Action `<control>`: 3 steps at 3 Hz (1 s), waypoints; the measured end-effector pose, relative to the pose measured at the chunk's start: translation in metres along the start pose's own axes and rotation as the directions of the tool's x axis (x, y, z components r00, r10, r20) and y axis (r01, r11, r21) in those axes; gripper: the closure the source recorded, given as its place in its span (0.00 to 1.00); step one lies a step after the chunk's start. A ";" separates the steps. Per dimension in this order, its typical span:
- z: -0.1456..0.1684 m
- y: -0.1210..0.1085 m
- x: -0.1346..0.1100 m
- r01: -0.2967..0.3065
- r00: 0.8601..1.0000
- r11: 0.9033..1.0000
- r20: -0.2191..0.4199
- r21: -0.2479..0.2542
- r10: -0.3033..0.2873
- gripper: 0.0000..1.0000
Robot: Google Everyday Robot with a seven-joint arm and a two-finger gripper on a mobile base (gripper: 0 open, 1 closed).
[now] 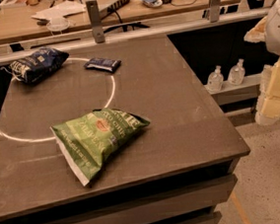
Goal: Move green jalapeno chip bag near blue chip bag
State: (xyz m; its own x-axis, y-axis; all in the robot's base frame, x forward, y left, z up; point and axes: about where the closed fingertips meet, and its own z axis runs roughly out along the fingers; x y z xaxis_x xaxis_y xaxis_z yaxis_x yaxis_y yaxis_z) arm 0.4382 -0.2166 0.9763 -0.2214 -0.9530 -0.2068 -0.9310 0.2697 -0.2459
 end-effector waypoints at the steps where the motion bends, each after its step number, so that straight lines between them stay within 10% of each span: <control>1: 0.000 0.000 0.000 0.000 1.000 1.000 0.000 0.000 0.000 0.00; 3: -0.001 0.024 -0.051 0.102 0.972 0.995 0.212 -0.008 -0.098 0.00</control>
Offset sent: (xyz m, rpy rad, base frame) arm -0.0077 0.0398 0.0108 0.1699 -0.0237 0.1104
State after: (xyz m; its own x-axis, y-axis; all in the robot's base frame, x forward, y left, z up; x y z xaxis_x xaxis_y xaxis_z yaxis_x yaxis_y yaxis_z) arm 0.4265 -0.1616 0.9813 -0.0627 -0.9239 -0.3776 -0.9512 0.1699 -0.2577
